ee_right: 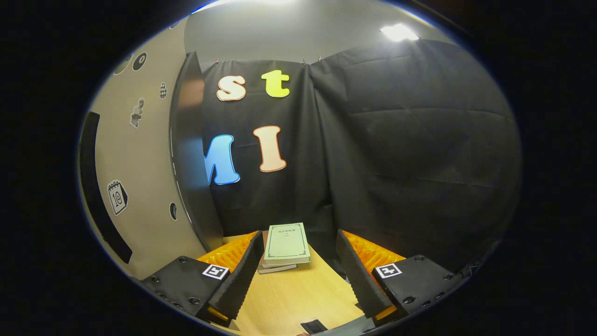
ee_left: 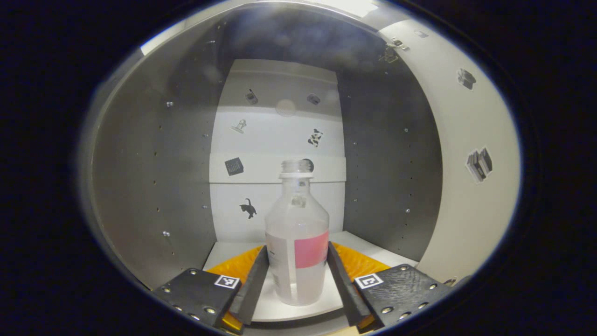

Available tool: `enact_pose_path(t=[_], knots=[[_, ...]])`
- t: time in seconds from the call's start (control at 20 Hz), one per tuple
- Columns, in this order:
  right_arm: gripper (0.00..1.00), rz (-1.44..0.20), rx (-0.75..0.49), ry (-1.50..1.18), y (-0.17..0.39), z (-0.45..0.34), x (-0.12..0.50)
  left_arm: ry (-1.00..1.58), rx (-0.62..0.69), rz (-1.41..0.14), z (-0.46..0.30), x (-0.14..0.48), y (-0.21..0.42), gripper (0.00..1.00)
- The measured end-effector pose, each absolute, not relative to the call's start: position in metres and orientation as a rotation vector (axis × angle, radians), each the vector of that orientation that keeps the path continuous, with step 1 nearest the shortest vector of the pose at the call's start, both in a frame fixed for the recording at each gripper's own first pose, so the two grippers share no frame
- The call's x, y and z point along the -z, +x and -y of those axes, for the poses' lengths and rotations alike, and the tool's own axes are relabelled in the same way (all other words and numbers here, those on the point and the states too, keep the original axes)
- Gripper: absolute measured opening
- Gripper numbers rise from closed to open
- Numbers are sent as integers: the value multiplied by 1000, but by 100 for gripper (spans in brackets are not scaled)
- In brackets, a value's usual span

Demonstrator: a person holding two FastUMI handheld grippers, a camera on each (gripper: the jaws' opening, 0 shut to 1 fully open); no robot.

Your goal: Open the cabinet door with the right hand, grasp the bottle in the cabinet with the left hand and place it on the coaster, then close the cabinet door with the right hand.

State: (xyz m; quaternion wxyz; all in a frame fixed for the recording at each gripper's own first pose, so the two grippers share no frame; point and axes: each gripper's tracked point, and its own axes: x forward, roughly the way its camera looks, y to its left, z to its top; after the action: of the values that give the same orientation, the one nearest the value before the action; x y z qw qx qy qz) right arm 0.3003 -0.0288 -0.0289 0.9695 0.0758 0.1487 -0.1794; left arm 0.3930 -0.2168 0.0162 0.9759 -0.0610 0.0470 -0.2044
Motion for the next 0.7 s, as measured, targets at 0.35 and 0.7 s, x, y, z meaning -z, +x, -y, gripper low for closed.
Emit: enact_pose_path(t=[0.35, 0.7], knots=[[98, -277, 307, 186, 299, 31, 23, -155, 372, -59, 189, -38, 357, 74], [98, -261, 205, 203, 298, 28, 16, -119, 288, -9, 148, -61, 300, 72]])
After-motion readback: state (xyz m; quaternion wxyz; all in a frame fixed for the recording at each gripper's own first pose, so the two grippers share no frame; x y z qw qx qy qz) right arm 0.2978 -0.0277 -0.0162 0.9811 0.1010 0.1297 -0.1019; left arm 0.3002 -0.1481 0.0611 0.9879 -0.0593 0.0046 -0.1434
